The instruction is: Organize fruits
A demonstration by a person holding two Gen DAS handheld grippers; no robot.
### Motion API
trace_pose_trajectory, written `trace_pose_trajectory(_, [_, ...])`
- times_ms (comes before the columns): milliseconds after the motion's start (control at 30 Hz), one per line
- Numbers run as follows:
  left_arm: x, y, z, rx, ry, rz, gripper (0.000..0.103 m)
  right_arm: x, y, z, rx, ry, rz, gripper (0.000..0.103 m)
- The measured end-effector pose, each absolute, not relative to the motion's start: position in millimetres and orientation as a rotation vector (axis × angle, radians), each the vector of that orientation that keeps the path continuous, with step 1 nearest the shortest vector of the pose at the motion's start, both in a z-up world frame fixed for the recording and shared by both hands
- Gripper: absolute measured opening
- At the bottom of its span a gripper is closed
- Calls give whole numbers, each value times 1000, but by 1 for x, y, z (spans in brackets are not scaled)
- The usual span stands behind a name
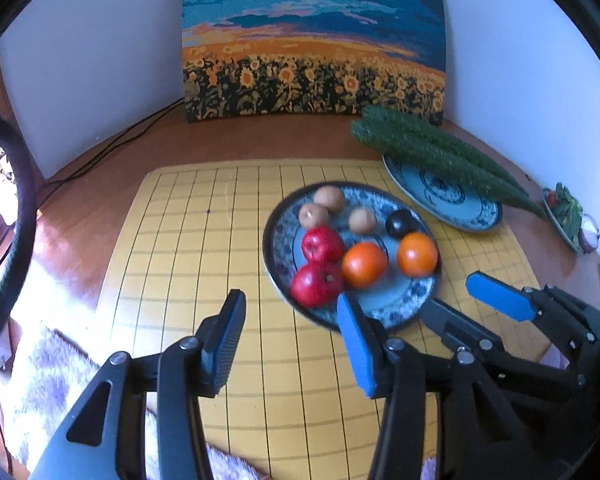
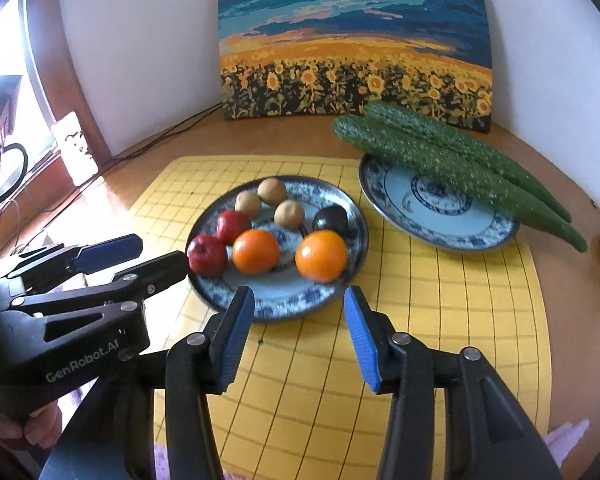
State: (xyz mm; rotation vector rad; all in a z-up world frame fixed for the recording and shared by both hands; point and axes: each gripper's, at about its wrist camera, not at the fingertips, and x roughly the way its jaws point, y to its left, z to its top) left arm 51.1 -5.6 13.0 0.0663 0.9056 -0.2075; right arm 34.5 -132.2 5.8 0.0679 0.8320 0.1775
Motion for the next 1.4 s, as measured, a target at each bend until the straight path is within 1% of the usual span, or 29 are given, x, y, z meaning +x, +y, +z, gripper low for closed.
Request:
trace_pose_trajectory(400, [36, -10, 1, 73, 937, -207, 50, 17, -137, -3, 81, 842, 162, 49])
trace_pose_trajectory(1400, [34, -9, 3, 74, 932, -208, 50, 16, -139, -5, 95, 847, 159, 49])
